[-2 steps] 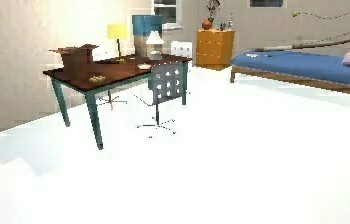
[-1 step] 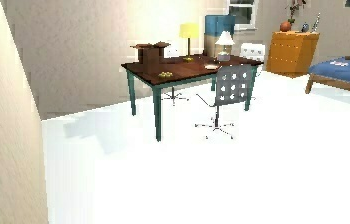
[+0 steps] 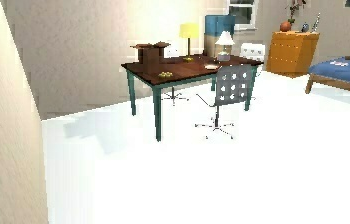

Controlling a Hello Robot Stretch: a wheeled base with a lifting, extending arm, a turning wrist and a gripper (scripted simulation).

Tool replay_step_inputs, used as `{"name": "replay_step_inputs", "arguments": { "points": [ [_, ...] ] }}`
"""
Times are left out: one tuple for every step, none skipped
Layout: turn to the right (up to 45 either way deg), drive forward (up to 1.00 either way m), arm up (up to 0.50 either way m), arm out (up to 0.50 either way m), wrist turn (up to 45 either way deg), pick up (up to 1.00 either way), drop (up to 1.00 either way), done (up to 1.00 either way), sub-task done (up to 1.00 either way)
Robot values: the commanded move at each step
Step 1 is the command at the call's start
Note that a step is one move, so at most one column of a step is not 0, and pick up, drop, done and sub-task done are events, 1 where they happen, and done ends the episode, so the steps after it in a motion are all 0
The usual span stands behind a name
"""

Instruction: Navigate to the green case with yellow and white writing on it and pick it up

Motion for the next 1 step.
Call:
{"name": "replay_step_inputs", "arguments": {
  "points": [
    [0.0, 0.0, 0.0, 0.5, 0.0, 0.0, 0.0, 0.0, 0.0]
  ]
}}
